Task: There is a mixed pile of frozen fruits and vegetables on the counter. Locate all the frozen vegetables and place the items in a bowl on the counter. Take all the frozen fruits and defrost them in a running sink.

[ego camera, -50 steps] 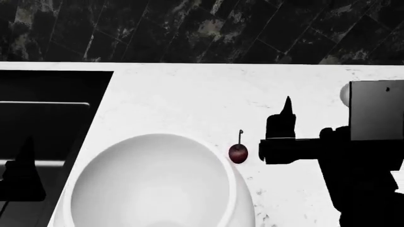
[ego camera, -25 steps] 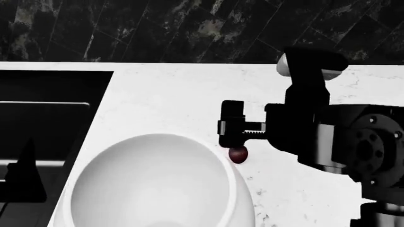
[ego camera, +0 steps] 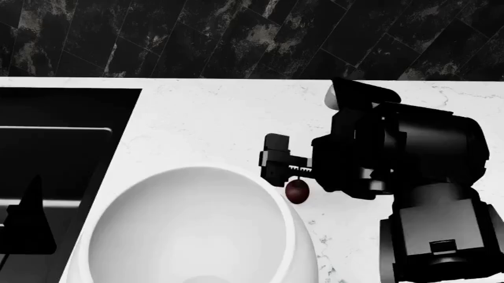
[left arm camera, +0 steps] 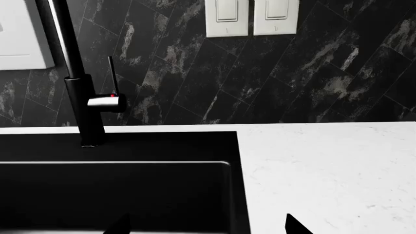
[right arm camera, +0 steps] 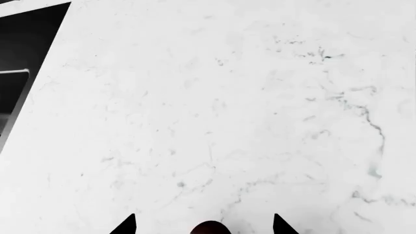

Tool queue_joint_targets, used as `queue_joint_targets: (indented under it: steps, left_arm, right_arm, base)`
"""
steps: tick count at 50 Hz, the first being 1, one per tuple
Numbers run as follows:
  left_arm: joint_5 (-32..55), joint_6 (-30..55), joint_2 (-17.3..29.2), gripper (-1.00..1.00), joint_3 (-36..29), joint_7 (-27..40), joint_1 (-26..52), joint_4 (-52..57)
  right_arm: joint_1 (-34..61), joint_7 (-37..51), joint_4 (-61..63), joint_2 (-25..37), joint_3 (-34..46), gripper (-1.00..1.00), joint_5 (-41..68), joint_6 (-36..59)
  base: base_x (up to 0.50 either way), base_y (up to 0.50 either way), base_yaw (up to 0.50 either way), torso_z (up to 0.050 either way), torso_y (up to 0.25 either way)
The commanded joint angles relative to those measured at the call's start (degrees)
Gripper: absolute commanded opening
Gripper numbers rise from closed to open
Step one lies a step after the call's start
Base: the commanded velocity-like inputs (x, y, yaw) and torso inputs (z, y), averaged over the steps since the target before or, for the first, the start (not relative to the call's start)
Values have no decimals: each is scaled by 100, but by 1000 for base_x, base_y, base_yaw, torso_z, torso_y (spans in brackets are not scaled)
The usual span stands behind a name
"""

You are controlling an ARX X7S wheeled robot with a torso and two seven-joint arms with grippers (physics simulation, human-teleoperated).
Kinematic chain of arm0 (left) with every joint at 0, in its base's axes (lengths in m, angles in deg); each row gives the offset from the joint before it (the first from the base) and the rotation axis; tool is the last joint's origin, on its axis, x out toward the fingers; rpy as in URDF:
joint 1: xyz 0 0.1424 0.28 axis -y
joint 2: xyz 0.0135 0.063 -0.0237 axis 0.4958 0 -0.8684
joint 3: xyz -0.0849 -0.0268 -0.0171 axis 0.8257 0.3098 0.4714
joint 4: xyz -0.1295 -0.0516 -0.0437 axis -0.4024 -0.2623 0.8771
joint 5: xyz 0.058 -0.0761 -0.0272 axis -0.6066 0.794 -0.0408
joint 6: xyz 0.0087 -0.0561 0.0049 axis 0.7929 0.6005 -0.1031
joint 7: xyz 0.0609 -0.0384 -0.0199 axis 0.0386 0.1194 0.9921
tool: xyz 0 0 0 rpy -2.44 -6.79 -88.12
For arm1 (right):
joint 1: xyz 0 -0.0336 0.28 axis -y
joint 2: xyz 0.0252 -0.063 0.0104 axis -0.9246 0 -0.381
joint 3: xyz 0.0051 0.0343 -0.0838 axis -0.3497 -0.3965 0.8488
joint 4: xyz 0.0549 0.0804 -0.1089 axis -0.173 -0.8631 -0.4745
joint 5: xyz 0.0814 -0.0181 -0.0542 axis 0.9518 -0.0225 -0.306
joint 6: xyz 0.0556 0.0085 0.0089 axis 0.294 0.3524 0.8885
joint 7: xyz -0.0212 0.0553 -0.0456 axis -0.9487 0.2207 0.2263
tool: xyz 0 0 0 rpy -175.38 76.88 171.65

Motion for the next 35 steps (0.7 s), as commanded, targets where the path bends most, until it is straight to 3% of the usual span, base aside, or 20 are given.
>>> queue_joint_targets:
  steps: [1, 17, 18, 30, 35]
  left_arm:
    - [-1, -59, 19, 100, -25, 19, -15, -58]
    - [-23, -180, 26, 100, -107, 46, -53, -157]
    - [-18, -150, 35, 100, -115, 55, -40, -145]
    - [-14, -141, 26, 100, -191, 104, 43, -218]
    - [14, -144, 46, 100, -167, 97, 7, -186]
  right_arm:
    - [158, -192, -852, -208, -153, 100, -428, -338]
    - [-23, -243, -853, -248, -1122, 100, -1216, -253]
    - [-27, -109, -854, -225, -1296, -100, -1216, -328]
    - [312, -288, -738, -288, -1534, -100, -1698, -570]
    - [-95, 90, 1182, -189, -1630, -100, -1533, 93]
  base:
    - [0, 0, 0, 0, 0]
    - [0, 0, 0, 0, 0]
    - [0, 0, 0, 0, 0]
    - [0, 0, 0, 0, 0]
    - [0, 0, 0, 0, 0]
